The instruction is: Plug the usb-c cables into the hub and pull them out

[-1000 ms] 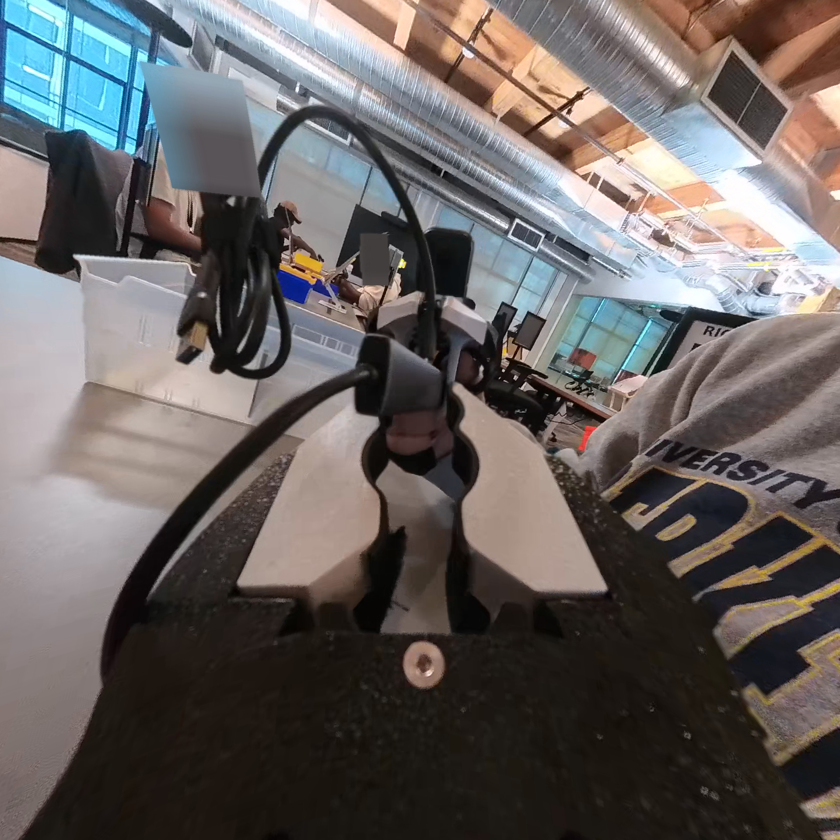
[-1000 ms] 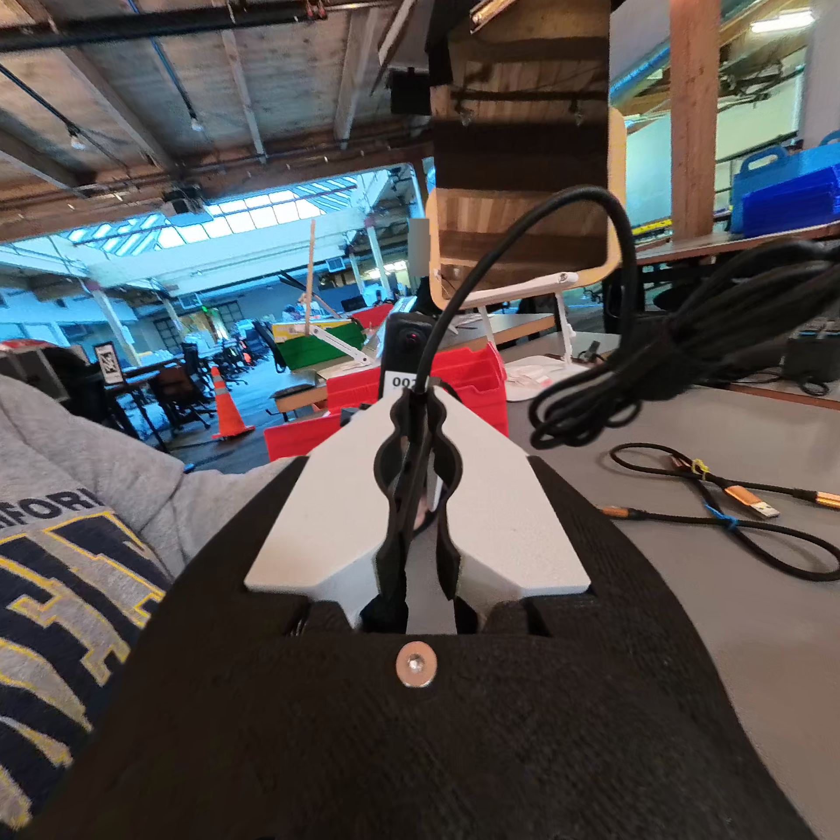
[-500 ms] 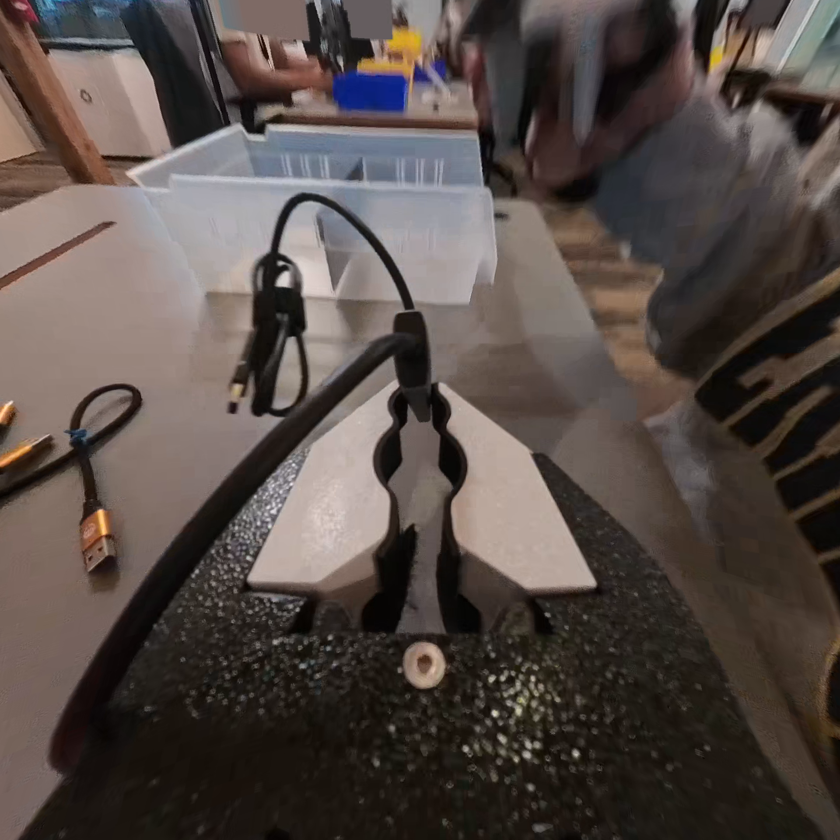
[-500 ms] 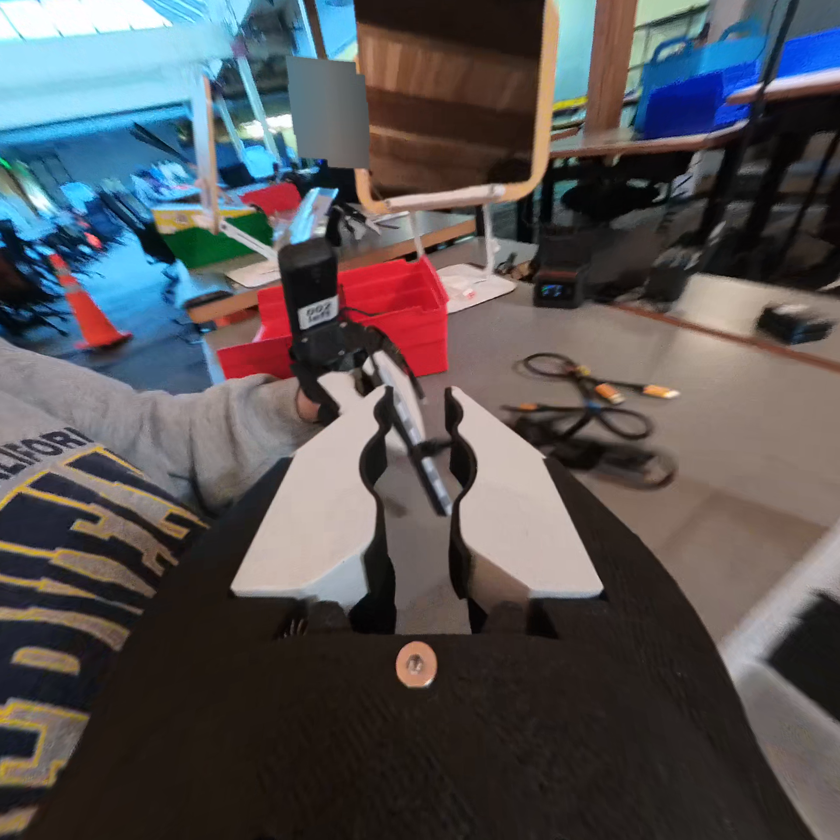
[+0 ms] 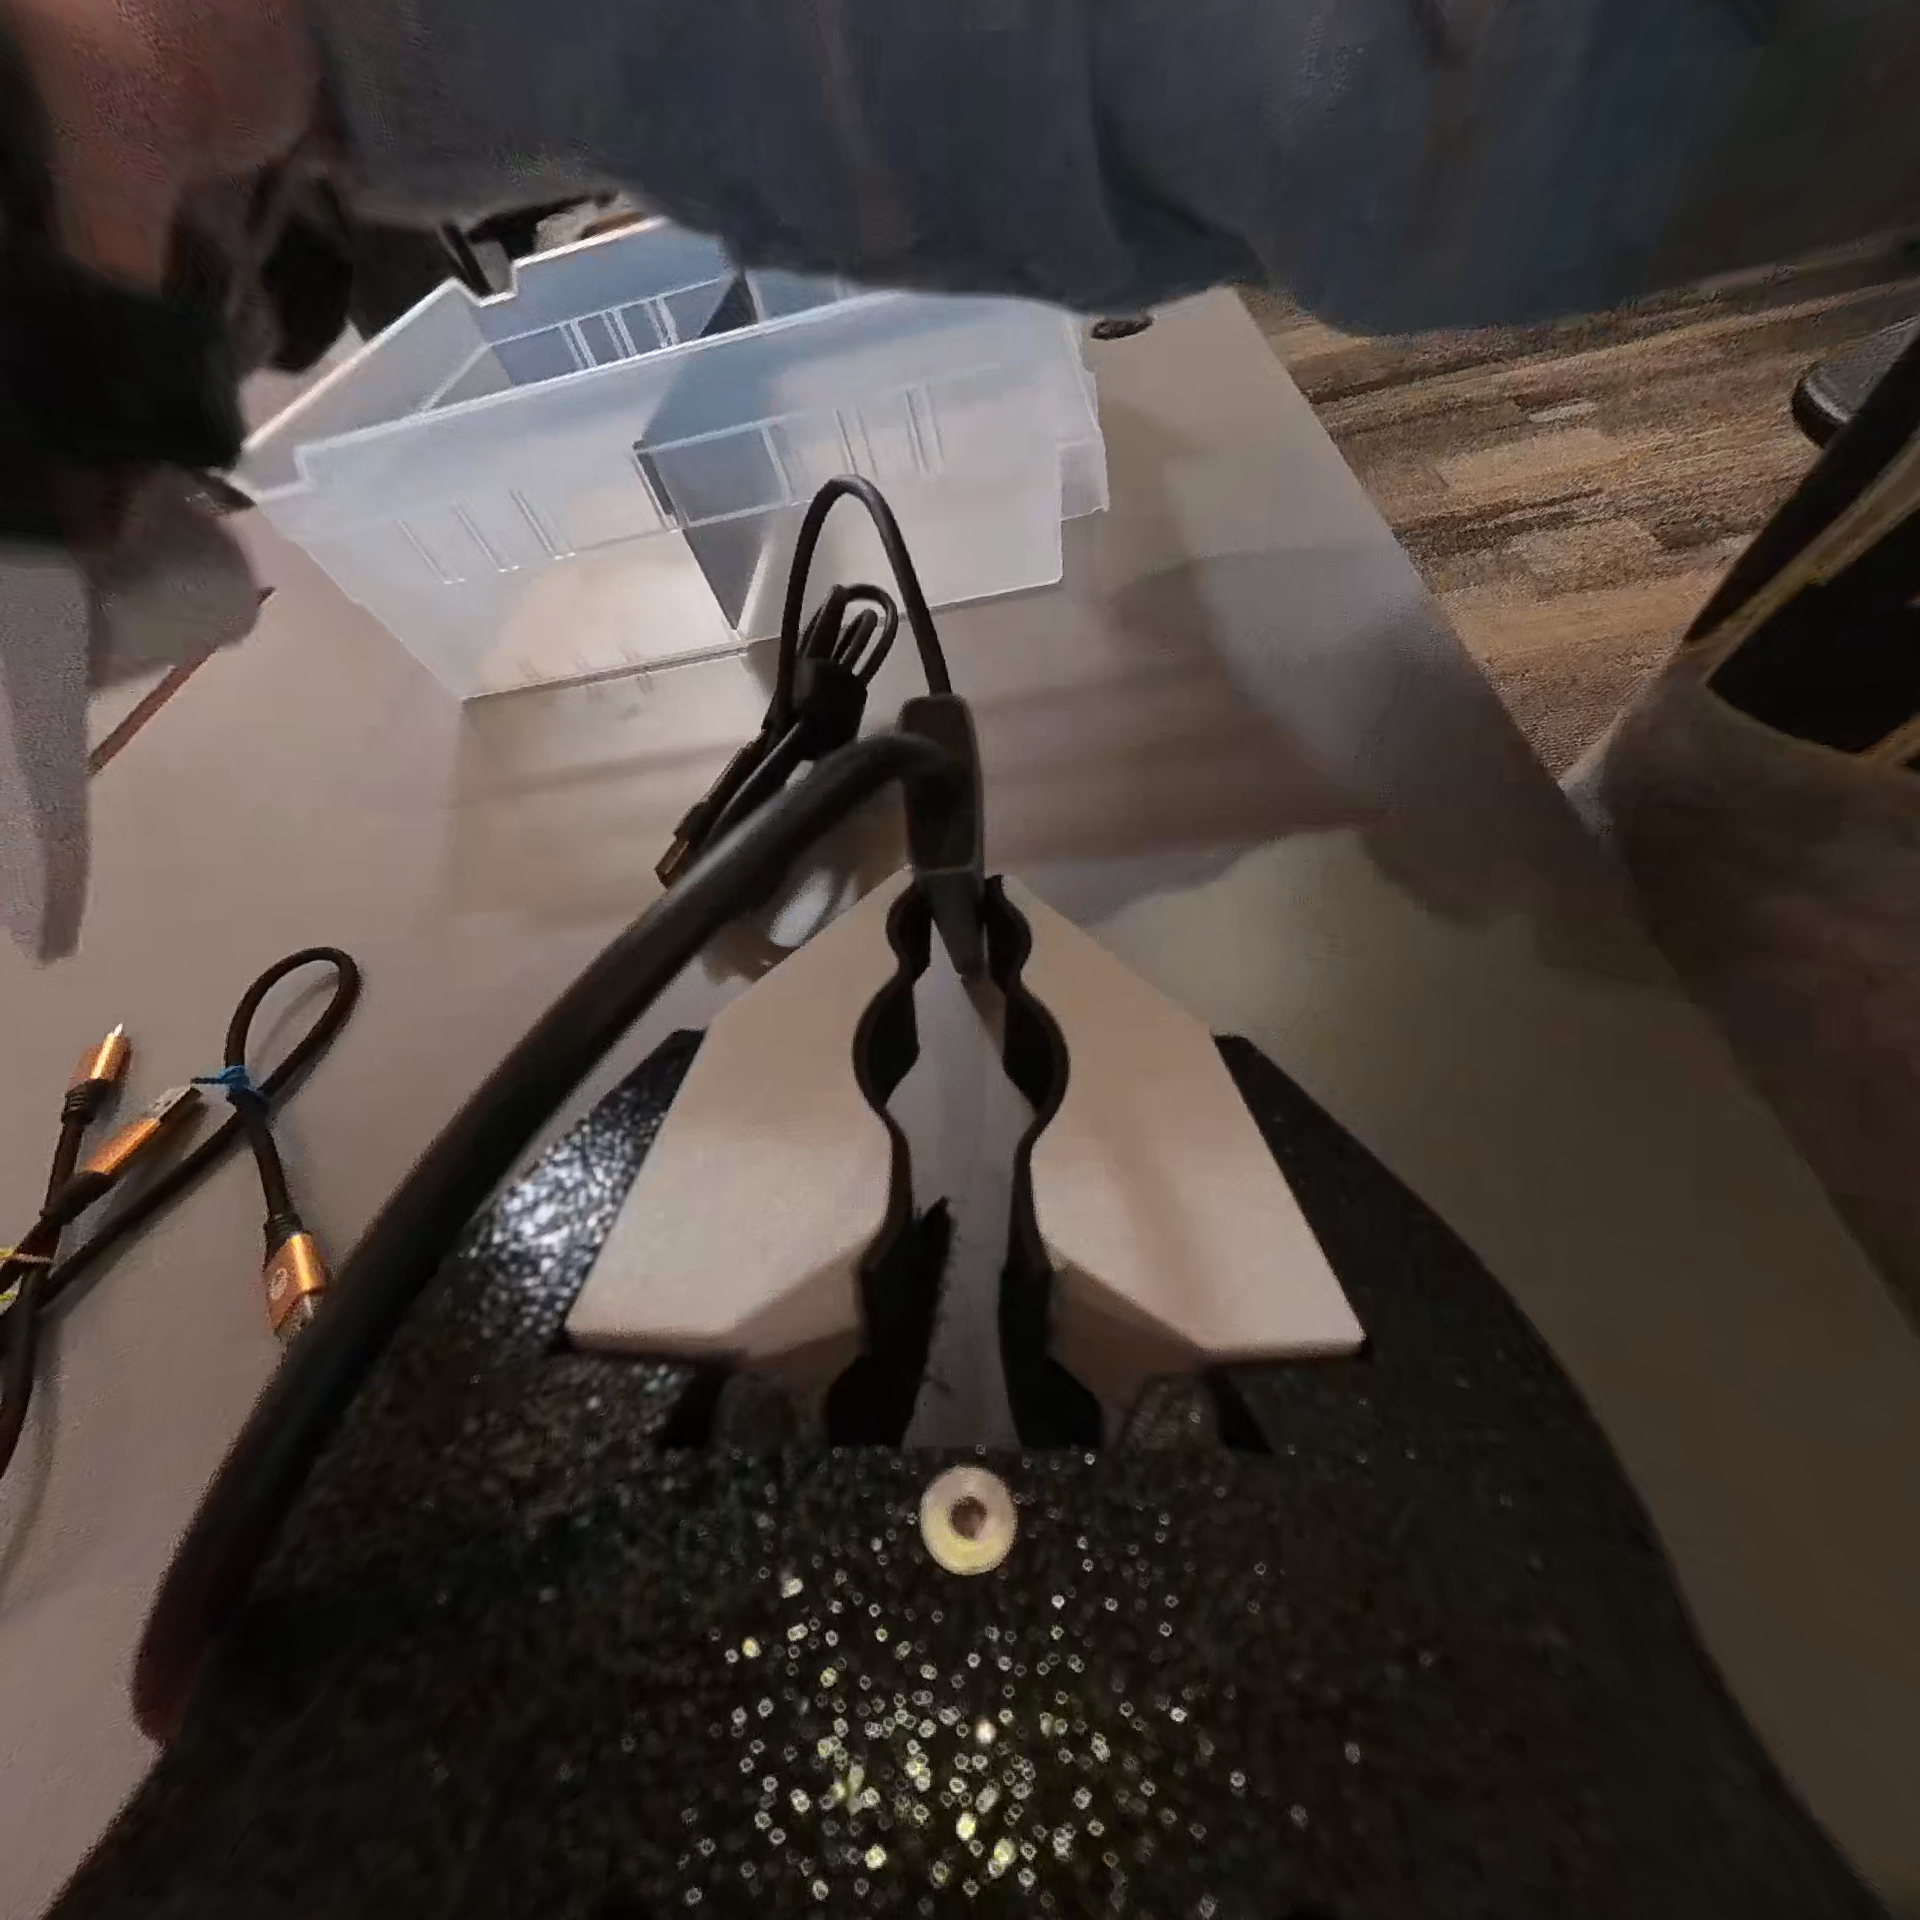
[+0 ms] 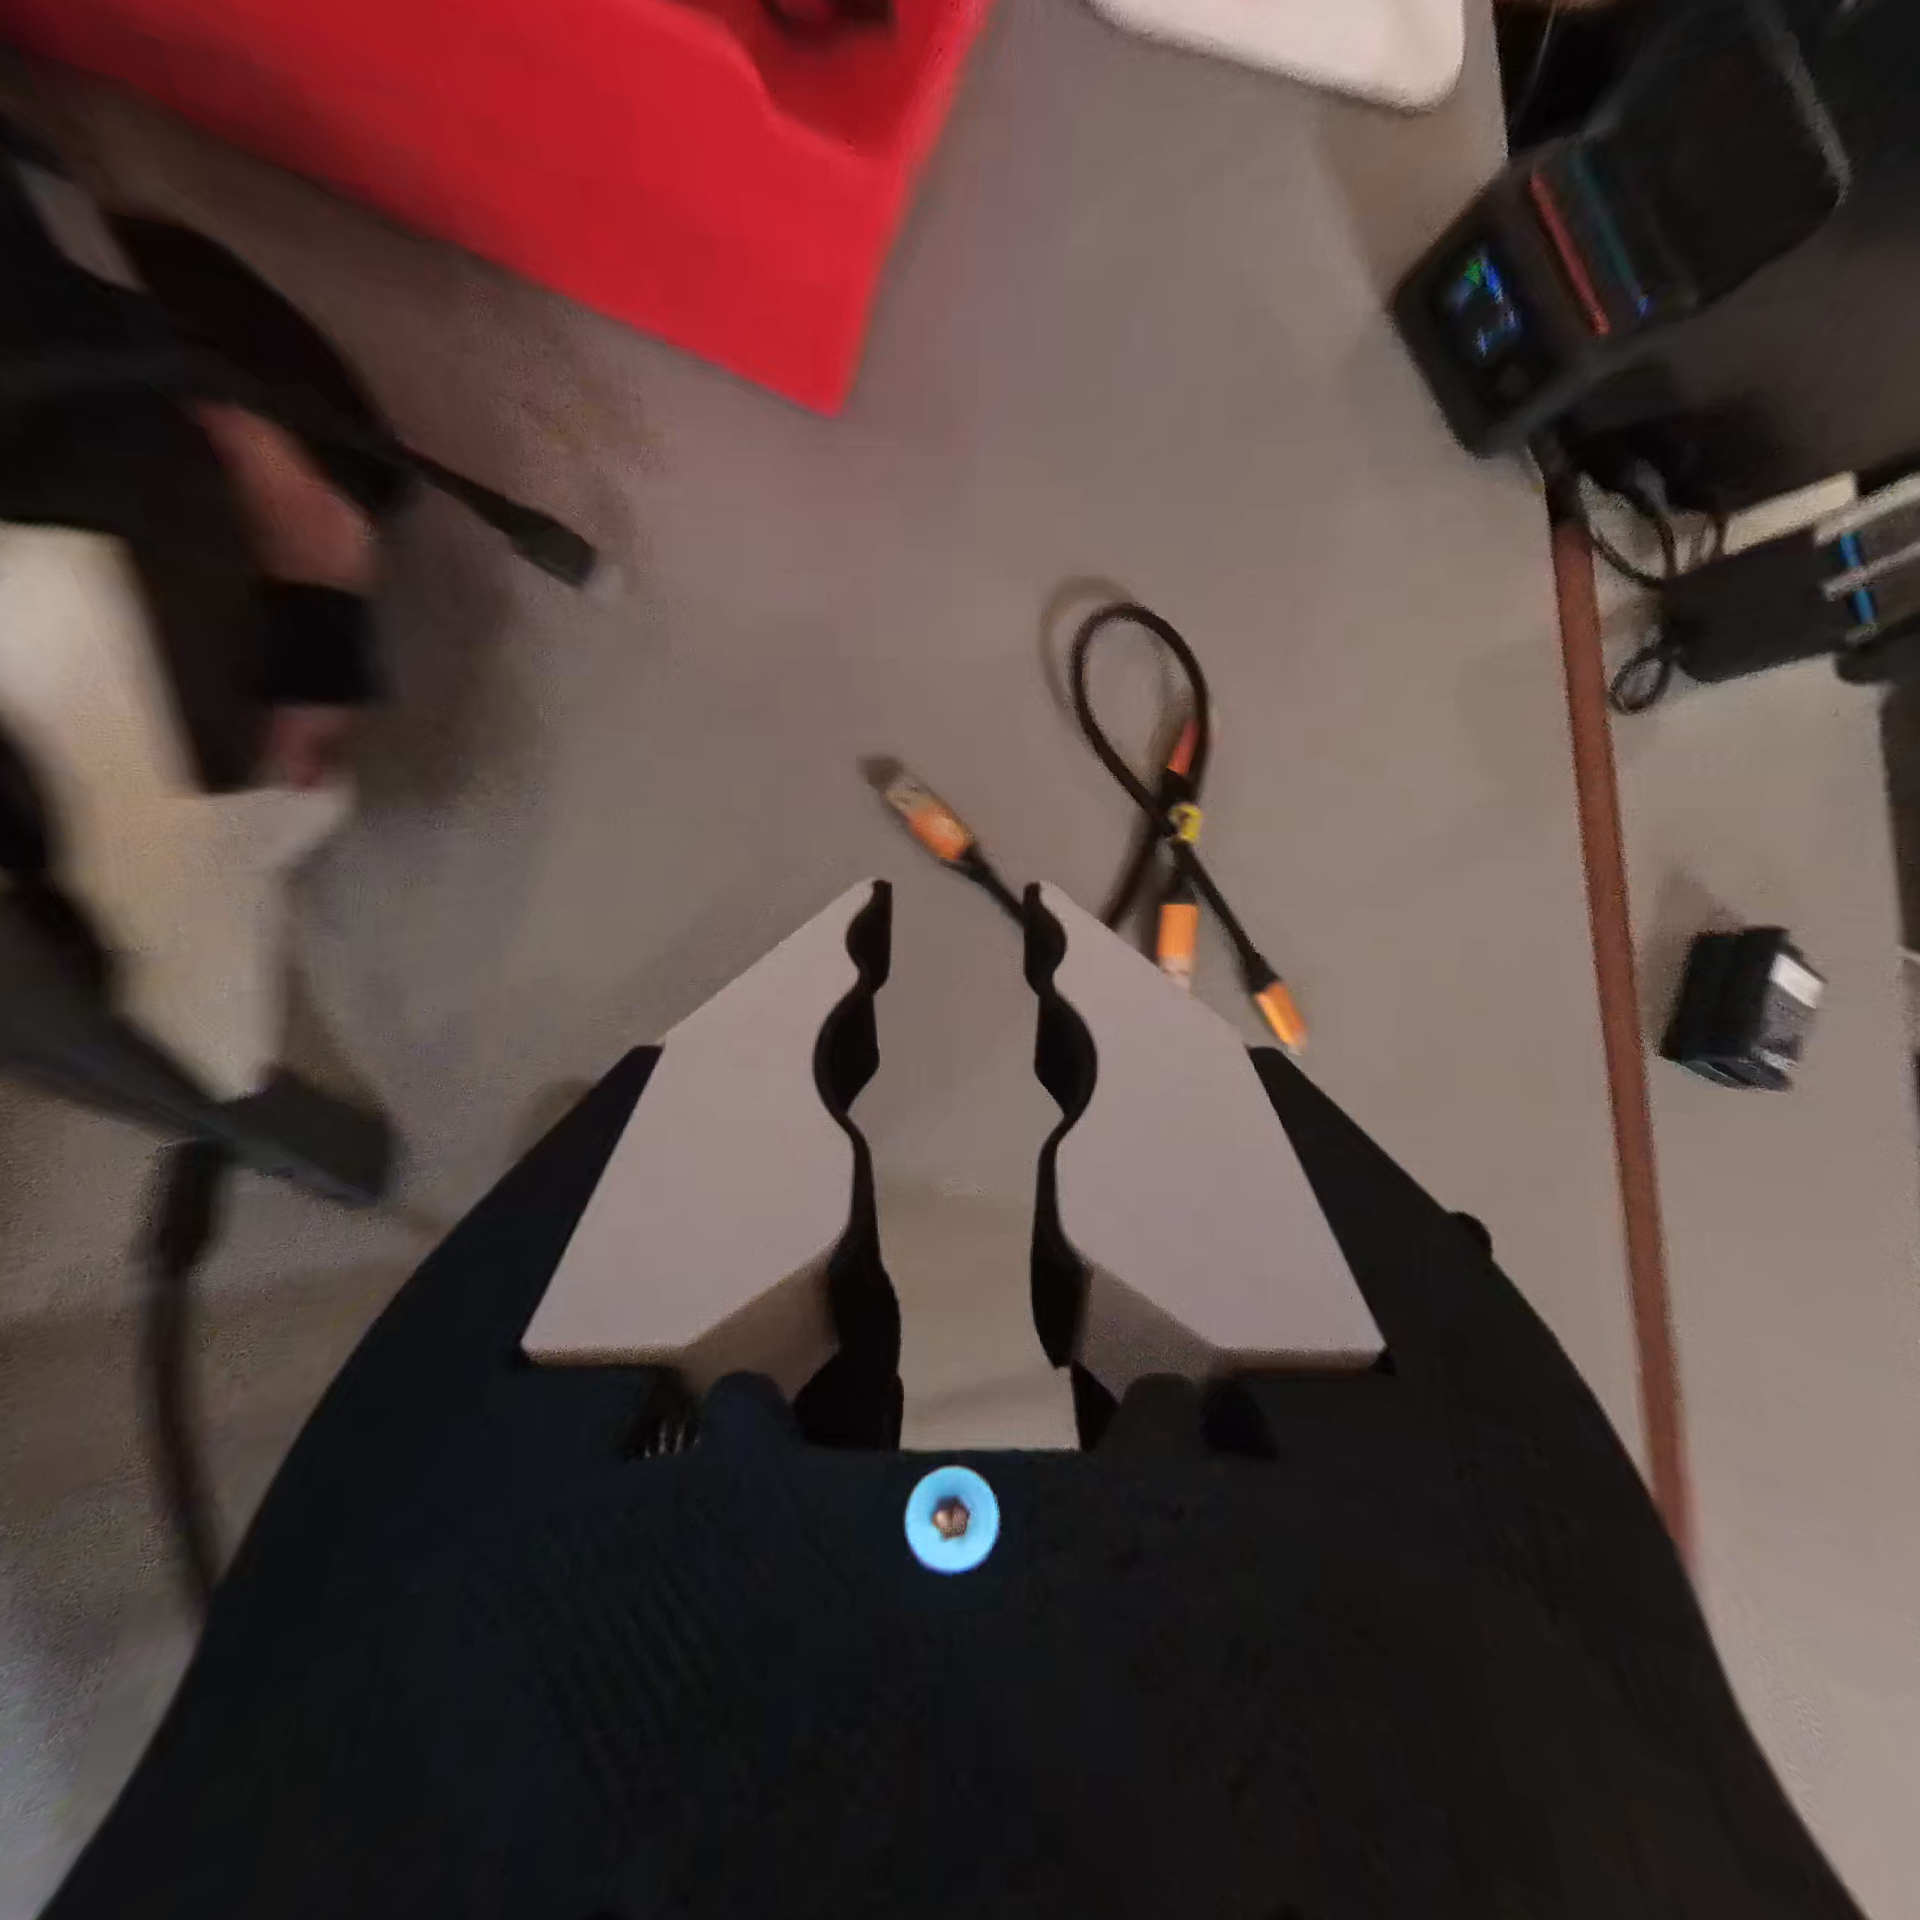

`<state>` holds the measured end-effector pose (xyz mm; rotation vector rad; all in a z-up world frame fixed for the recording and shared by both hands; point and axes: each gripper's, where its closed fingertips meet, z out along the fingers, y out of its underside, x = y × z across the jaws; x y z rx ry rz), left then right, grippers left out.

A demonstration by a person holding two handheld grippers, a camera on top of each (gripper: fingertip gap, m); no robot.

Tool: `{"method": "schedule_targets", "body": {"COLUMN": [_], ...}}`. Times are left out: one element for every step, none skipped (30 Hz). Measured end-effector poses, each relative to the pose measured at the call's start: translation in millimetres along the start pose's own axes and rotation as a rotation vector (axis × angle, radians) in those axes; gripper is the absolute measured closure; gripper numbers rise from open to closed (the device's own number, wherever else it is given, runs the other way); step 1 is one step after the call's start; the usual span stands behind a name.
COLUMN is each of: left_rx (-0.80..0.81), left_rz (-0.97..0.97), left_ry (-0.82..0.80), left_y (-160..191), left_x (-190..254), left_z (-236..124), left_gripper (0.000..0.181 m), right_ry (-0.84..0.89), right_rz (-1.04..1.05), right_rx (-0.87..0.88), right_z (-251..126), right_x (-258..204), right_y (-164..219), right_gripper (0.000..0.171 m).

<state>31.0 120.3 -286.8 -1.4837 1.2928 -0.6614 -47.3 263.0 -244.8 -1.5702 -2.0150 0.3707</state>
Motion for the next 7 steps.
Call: {"method": "schedule_targets", "body": {"left_rx": [0.002, 0.004, 0.006, 0.007, 0.008, 0.008, 0.009], "left_rz": [0.002, 0.0, -0.003, -0.006, -0.007, -0.006, -0.003], "left_ry": [-0.001, 0.001, 0.002, 0.004, 0.005, 0.004, 0.005], "left_y": [0, 0, 0, 0, 0, 0, 0], "left_x": [-1, -1, -2, -3, -3, -3, -3], "left_z": [1, 1, 2, 2, 2, 3, 3], "left_gripper": [0.173, 0.173, 0.173, 0.173, 0.173, 0.173, 0.173], "right_ry": [0.015, 0.018, 0.018, 0.024, 0.032, 0.032, 0.021], "right_rz": [-0.012, -0.018, -0.021, -0.017, -0.008, 0.003, 0.021], "right_rx": [-0.053, -0.085, -0.102, -0.121, -0.145, -0.167, -0.184], "right_z": [12, 23, 33, 42, 50, 57, 64], "right_x": [12, 21, 30, 39, 48, 56, 61], "right_y": [5, 8, 9, 11, 15, 18, 21], "right_gripper": [0.147, 0.147, 0.147, 0.148, 0.149, 0.149, 0.15]}}
